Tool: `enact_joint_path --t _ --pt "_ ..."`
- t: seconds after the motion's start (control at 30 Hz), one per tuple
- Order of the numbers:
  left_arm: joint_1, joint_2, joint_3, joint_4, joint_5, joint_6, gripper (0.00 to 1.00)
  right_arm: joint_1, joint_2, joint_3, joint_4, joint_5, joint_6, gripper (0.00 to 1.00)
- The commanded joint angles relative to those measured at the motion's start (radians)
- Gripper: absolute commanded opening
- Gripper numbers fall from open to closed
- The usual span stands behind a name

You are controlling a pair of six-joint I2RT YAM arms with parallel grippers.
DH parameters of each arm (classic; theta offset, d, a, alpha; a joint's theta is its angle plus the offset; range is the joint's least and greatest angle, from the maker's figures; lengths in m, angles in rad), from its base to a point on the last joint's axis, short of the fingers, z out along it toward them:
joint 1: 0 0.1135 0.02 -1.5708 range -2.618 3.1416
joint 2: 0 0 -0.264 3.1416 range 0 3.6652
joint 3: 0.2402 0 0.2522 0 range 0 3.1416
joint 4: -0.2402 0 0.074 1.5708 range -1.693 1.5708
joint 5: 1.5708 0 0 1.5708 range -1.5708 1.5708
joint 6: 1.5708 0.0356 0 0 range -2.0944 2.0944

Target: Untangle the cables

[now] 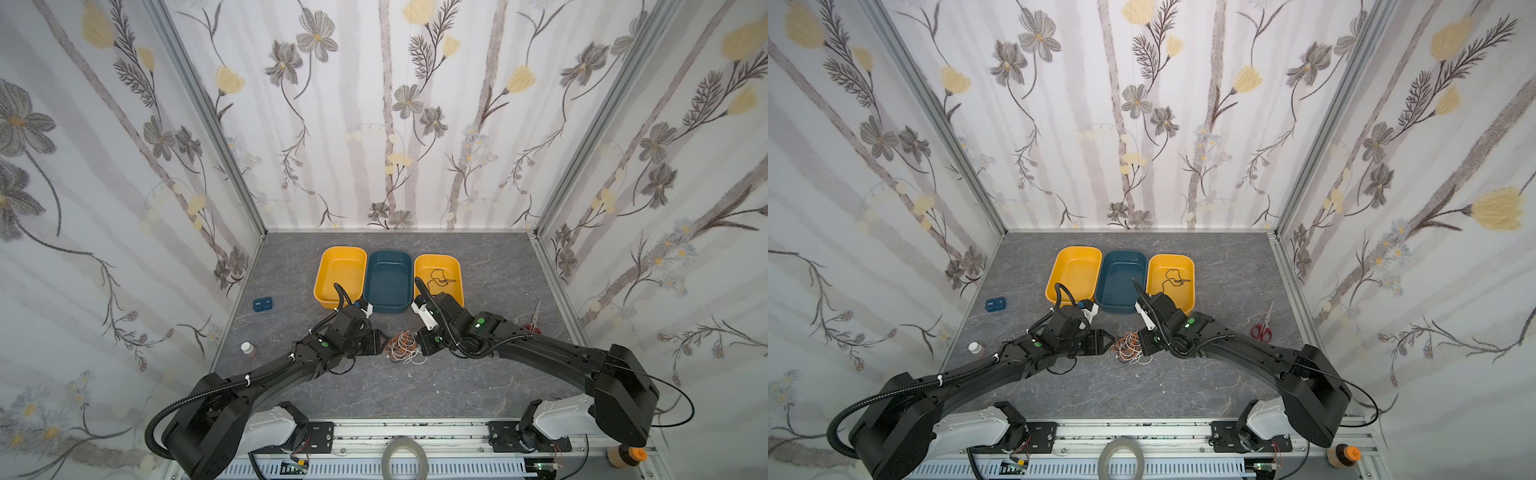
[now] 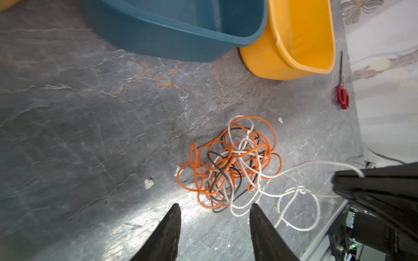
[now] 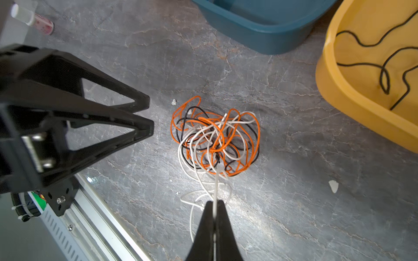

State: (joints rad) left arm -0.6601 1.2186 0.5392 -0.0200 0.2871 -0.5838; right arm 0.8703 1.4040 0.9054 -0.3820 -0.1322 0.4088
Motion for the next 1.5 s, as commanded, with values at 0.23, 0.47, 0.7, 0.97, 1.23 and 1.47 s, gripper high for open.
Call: enact_joint_path --t 0.23,0.47,0.7,0.97,1.23,1.47 --pt "-0.039 0.149 0.029 0.226 0.151 -0.092 0.51 0.010 0.008 -0.029 0.108 -0.047 0.022 0.03" --pt "-0.061 0.232 0.060 0.242 0.127 -0.094 0.43 0.022 0.018 -0.033 0.116 -0.046 0.027 0.03" --pt "-0.072 0.251 0.090 0.173 0.079 -0.065 0.26 0.024 -0.007 -0.048 0.107 -0.038 0.027 0.04" --pt "-0.073 0.251 0.096 0.170 0.076 -0.058 0.08 0.024 0.000 -0.058 0.106 -0.023 0.030 0.04" --pt "-0.073 0.176 0.095 0.142 0.057 -0.058 0.02 0.022 0.026 -0.063 0.060 0.009 0.039 0.11" --pt "-0.073 0.098 0.091 0.099 0.036 -0.050 0.01 0.002 -0.011 -0.090 0.053 0.008 0.045 0.32"
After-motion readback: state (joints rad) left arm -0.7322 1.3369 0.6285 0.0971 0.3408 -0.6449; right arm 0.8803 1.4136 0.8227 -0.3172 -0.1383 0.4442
